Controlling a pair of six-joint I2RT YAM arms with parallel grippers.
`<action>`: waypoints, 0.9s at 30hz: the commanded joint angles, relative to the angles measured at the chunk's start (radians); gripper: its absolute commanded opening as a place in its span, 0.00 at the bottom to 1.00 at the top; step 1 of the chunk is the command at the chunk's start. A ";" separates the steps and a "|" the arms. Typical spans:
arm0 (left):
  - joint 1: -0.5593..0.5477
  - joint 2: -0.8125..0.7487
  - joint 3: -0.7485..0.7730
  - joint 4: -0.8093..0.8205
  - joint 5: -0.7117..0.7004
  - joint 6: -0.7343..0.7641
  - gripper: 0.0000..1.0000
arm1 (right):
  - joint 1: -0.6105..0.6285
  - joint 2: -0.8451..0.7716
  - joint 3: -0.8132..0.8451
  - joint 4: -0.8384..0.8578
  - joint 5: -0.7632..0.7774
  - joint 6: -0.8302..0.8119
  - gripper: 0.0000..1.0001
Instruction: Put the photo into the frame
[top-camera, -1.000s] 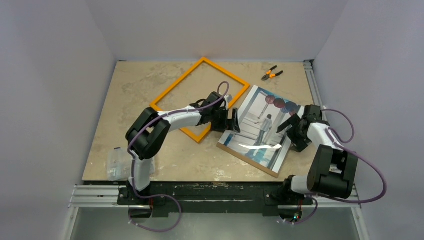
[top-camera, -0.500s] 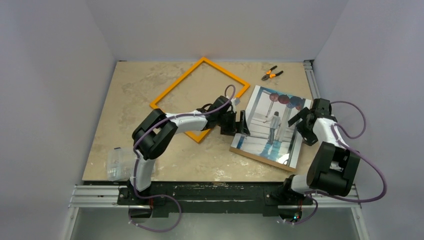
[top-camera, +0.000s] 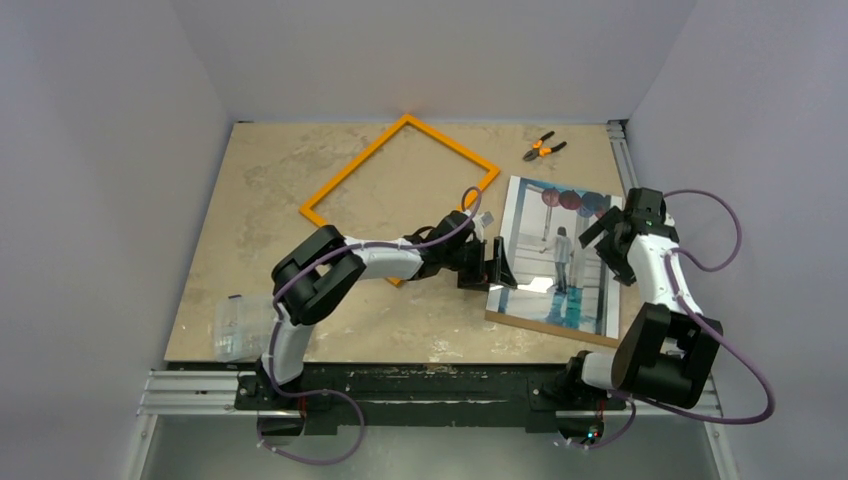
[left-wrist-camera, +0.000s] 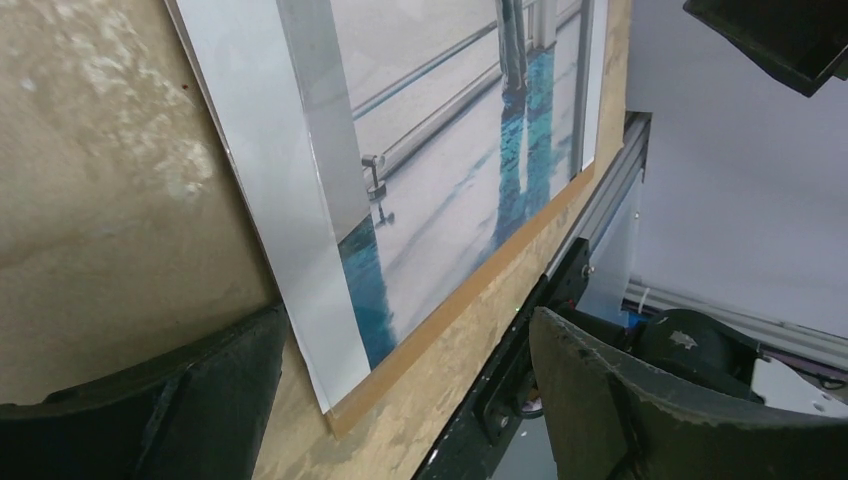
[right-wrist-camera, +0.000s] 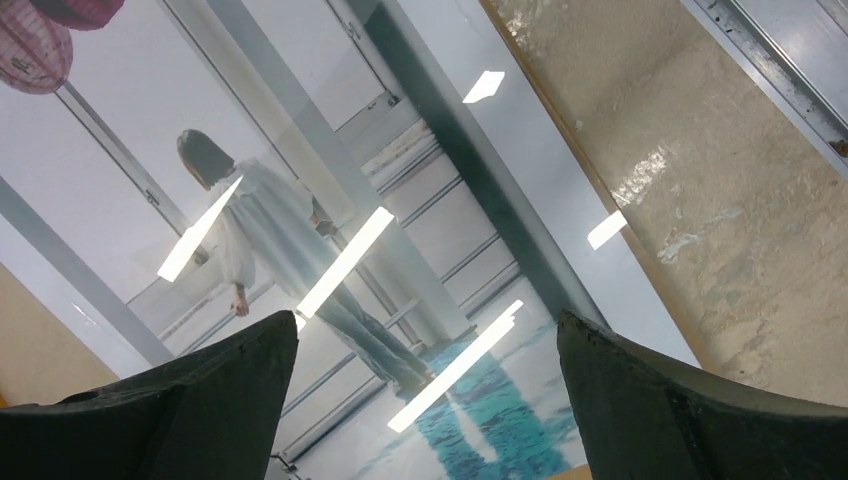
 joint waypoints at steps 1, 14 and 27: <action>-0.021 0.016 -0.071 0.059 0.011 -0.084 0.89 | 0.003 -0.011 0.044 -0.047 0.005 -0.003 0.99; -0.086 0.076 -0.070 0.183 0.000 -0.200 0.89 | 0.002 -0.067 0.015 -0.050 -0.127 -0.047 0.99; -0.126 0.176 0.085 0.155 0.022 -0.176 0.91 | 0.003 -0.178 -0.031 -0.054 -0.258 -0.088 0.99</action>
